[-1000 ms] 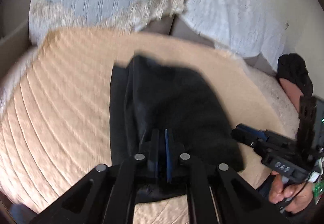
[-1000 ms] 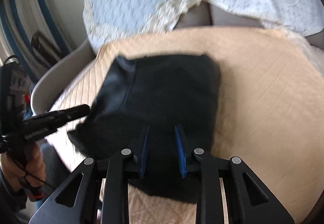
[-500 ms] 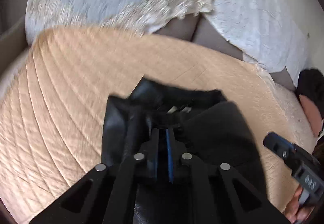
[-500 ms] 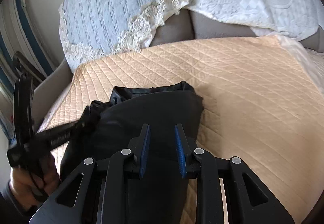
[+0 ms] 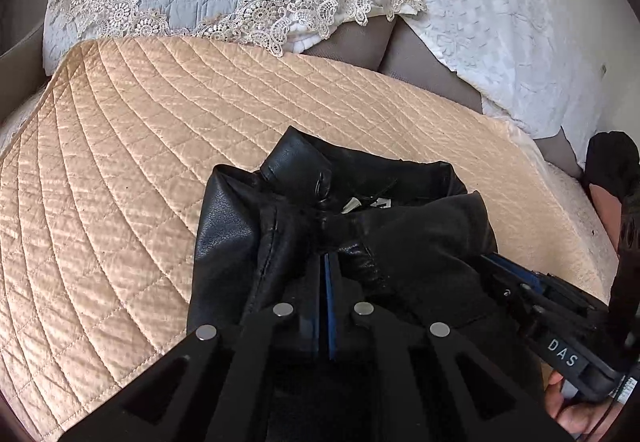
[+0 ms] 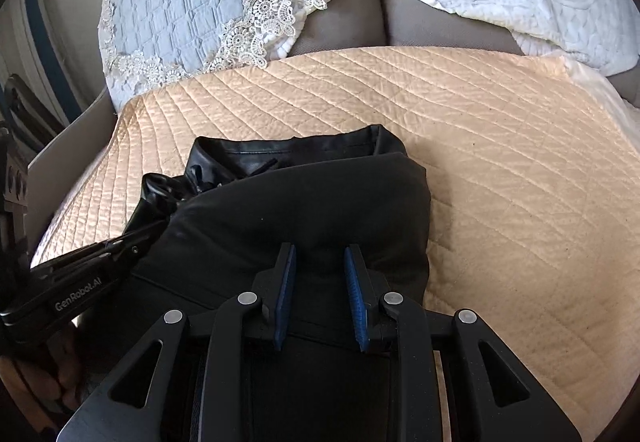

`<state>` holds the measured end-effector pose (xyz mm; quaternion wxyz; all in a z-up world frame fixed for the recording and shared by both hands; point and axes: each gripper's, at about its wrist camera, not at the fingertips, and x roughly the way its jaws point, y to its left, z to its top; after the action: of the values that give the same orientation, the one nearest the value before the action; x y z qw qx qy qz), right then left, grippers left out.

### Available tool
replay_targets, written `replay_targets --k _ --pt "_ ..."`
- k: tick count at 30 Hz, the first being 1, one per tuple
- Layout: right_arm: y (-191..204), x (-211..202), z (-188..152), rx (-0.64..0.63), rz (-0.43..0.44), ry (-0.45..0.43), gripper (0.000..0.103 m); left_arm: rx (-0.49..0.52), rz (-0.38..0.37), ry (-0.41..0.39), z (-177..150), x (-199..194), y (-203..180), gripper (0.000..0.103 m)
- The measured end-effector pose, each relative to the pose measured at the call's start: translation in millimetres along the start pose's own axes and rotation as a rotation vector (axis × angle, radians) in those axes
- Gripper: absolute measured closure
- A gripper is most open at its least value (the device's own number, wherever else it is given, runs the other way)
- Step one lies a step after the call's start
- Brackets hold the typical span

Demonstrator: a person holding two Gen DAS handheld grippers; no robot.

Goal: Fold large clothes

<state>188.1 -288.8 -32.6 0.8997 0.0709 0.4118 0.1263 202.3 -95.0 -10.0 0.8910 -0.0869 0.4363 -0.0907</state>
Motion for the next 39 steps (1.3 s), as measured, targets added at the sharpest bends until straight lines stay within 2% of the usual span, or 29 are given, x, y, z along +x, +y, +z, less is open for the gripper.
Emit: replay_targets --k 5,8,10,13,16,18,21,23,25,28,32,35,37,39 --pt "1 -7 5 -0.016 -0.001 0.014 0.075 0.028 0.031 -0.005 1 -2 -6 0.098" --pt "3 -26 4 -0.023 -0.002 0.007 0.074 0.046 0.041 -0.001 4 -11 -9 0.098" --pt "6 -40 0 -0.015 0.029 0.001 0.074 0.088 0.053 -0.005 3 -23 -14 0.098" --pt "18 -65 -13 -0.031 0.07 -0.022 0.073 0.095 0.041 -0.028 -3 -51 -12 0.087" --pt "34 -82 -30 -0.057 0.12 -0.026 0.073 0.089 0.027 -0.057 -20 -79 -6 0.081" --pt "47 -80 -40 -0.092 0.146 -0.004 0.073 0.08 0.028 -0.044 -37 -86 1 0.081" --pt "64 -60 -53 -0.17 0.081 0.025 0.072 0.078 0.071 -0.015 -56 -77 10 0.076" --pt "69 -54 -53 -0.193 0.051 0.005 0.072 0.053 0.069 -0.014 -55 -75 14 0.074" --pt "71 -55 -48 -0.199 0.048 0.022 0.072 0.05 0.072 -0.007 -51 -75 15 0.074" --pt "65 -72 -43 -0.163 0.085 0.023 0.071 0.038 0.044 0.001 -48 -88 15 0.074" --pt "72 -111 -61 -0.175 0.142 -0.021 0.071 0.074 -0.019 -0.047 -61 -127 9 0.073" --pt "83 -109 -75 -0.199 0.187 0.015 0.071 0.089 -0.071 -0.044 -76 -140 2 0.07" --pt "90 -96 -82 -0.225 0.157 0.037 0.071 0.119 -0.045 -0.031 -85 -135 -2 0.07" --pt "96 -85 -82 -0.237 0.156 0.039 0.071 0.1 -0.003 0.026 -91 -120 4 0.068"
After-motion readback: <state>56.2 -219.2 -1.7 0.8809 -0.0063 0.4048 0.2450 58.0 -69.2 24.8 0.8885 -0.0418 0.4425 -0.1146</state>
